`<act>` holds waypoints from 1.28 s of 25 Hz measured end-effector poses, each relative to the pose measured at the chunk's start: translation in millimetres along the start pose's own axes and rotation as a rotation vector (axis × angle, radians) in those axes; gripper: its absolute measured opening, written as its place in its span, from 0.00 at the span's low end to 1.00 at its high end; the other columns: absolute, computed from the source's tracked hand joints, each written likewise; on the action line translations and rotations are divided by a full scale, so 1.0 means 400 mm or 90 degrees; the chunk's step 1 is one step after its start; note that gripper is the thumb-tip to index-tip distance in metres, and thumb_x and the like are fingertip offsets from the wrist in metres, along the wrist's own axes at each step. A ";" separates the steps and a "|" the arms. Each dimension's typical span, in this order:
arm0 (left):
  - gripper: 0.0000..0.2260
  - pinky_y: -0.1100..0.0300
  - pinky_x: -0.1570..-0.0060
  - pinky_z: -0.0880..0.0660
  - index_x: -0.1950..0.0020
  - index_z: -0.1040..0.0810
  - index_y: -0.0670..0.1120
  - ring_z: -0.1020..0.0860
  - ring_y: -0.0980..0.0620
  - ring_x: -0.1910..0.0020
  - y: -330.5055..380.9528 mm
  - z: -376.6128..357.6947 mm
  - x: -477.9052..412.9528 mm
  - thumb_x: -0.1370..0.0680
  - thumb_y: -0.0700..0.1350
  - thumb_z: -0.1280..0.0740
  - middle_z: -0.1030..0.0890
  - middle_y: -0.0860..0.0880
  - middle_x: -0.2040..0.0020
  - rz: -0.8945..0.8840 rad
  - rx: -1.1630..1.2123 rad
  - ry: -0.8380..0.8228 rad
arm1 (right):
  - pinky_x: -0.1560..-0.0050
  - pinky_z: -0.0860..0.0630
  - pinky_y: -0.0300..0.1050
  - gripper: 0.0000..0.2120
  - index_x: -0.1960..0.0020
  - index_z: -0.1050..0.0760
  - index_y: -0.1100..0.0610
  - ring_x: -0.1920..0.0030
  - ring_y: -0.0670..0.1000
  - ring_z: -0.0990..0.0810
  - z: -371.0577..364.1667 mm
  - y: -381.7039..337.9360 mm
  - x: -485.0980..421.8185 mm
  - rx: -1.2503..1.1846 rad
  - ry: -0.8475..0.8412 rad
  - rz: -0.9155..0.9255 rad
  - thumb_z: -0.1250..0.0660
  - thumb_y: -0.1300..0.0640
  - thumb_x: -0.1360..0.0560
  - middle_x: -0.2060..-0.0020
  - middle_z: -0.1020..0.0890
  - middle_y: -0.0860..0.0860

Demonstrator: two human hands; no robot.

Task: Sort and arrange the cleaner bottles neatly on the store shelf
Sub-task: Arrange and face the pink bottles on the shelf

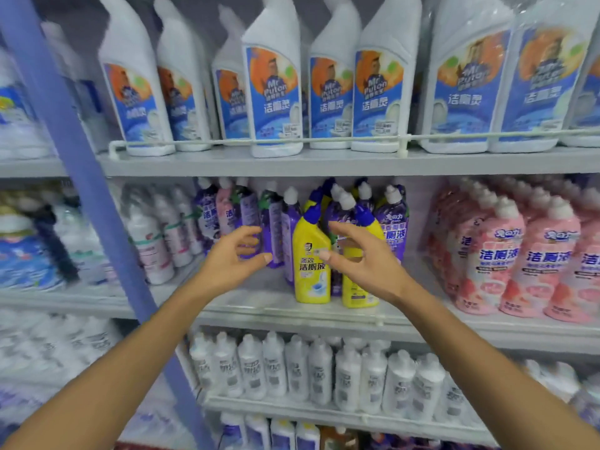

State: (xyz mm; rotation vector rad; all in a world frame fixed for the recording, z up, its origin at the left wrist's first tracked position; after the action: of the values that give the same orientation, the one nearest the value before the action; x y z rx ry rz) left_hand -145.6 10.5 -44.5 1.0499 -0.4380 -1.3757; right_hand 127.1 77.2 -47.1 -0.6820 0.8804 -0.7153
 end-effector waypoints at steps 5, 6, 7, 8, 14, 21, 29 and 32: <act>0.22 0.50 0.39 0.23 0.35 0.25 0.50 0.21 0.55 0.45 -0.146 0.153 -0.063 0.27 0.47 0.22 0.21 0.53 0.44 0.009 -0.013 0.032 | 0.36 0.21 0.51 0.36 0.26 0.28 0.46 0.35 0.43 0.22 -0.210 -0.077 -0.130 0.048 -0.044 0.032 0.27 0.34 0.30 0.31 0.23 0.43; 0.22 0.53 0.40 0.24 0.35 0.25 0.49 0.21 0.54 0.45 -0.170 0.176 -0.078 0.26 0.46 0.23 0.21 0.53 0.44 0.012 -0.012 0.037 | 0.36 0.22 0.50 0.36 0.26 0.28 0.48 0.36 0.44 0.22 -0.252 -0.081 -0.163 0.051 -0.047 0.034 0.26 0.36 0.29 0.31 0.23 0.44; 0.23 0.56 0.42 0.24 0.34 0.25 0.48 0.21 0.51 0.45 -0.194 0.201 -0.099 0.26 0.45 0.23 0.21 0.52 0.44 0.016 -0.025 0.040 | 0.36 0.22 0.49 0.36 0.25 0.29 0.48 0.35 0.45 0.22 -0.292 -0.087 -0.197 0.056 -0.051 0.029 0.26 0.36 0.29 0.31 0.23 0.45; 0.23 0.57 0.44 0.26 0.32 0.25 0.47 0.21 0.50 0.44 -0.213 0.223 -0.121 0.26 0.44 0.23 0.22 0.51 0.43 0.013 -0.035 0.038 | 0.35 0.22 0.48 0.37 0.25 0.29 0.48 0.35 0.46 0.22 -0.327 -0.087 -0.231 0.065 -0.054 0.020 0.27 0.35 0.29 0.30 0.23 0.45; 0.23 0.52 0.39 0.23 0.32 0.24 0.44 0.21 0.45 0.40 -0.288 0.289 -0.316 0.26 0.42 0.24 0.20 0.45 0.39 -0.003 -0.102 0.061 | 0.33 0.24 0.47 0.35 0.26 0.29 0.51 0.35 0.49 0.21 -0.478 -0.053 -0.423 0.010 0.009 -0.098 0.23 0.41 0.29 0.32 0.22 0.48; 0.06 0.60 0.56 0.29 0.51 0.19 0.43 0.20 0.48 0.50 -0.214 0.263 -0.504 0.27 0.41 0.27 0.18 0.46 0.52 -0.064 -0.204 0.057 | 0.36 0.26 0.42 0.31 0.29 0.27 0.54 0.35 0.51 0.22 -0.508 -0.057 -0.618 0.073 0.066 -0.087 0.26 0.41 0.26 0.34 0.20 0.50; 0.08 0.52 0.43 0.24 0.46 0.21 0.42 0.21 0.41 0.42 -0.283 0.221 -0.640 0.25 0.36 0.31 0.19 0.39 0.46 -0.029 -0.181 0.066 | 0.45 0.31 0.33 0.18 0.33 0.23 0.60 0.35 0.55 0.22 -0.569 -0.001 -0.766 0.091 0.092 -0.130 0.29 0.54 0.21 0.37 0.18 0.57; 0.10 0.50 0.37 0.24 0.44 0.19 0.44 0.21 0.40 0.39 -0.292 0.215 -0.643 0.23 0.43 0.30 0.17 0.41 0.43 -0.009 -0.122 0.161 | 0.36 0.30 0.40 0.17 0.35 0.22 0.62 0.34 0.58 0.22 -0.588 0.012 -0.765 0.098 0.181 -0.098 0.30 0.58 0.22 0.37 0.18 0.60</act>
State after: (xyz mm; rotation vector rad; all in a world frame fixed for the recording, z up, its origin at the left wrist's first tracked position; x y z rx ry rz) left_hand -334.3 235.7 -15.1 1.0523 -0.1094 -1.2497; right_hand -208.9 265.8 -27.1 -0.5220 1.0270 -1.0253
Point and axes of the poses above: each hand's wrist, its own x-axis away from the middle knuckle, its own z-axis out of the back of the hand, y = z × x, the point moved 1 cm from there along -x, towards the middle knuckle
